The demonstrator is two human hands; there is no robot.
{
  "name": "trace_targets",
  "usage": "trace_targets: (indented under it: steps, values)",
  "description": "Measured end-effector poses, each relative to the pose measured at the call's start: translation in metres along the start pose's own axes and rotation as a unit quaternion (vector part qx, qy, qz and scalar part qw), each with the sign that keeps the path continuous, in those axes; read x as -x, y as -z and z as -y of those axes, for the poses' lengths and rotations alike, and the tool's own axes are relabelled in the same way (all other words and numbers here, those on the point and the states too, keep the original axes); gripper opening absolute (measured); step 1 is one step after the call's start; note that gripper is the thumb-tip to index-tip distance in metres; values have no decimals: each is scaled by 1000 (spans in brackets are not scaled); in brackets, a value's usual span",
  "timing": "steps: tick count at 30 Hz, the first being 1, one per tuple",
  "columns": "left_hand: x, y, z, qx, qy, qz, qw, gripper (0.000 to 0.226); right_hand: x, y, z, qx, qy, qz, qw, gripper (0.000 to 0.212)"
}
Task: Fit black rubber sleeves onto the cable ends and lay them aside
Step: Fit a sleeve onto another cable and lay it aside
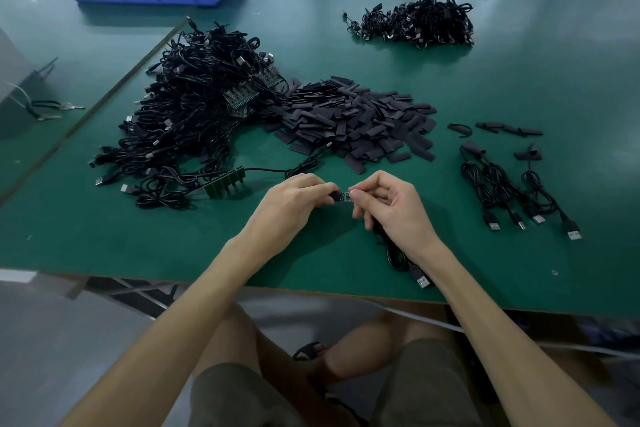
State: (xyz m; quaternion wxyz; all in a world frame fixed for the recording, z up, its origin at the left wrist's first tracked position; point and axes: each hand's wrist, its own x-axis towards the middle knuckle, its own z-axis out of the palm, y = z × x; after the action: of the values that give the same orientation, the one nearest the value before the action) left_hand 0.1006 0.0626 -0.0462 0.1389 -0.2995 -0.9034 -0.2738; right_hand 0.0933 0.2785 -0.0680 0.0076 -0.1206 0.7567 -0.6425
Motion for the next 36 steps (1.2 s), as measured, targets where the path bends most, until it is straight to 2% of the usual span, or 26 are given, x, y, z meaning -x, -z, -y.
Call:
trace_targets:
  steps: [36]
  values:
    - [1,-2,-3,-23,2,9,1000,22,2,0,4,-30,-14,-30,999,11]
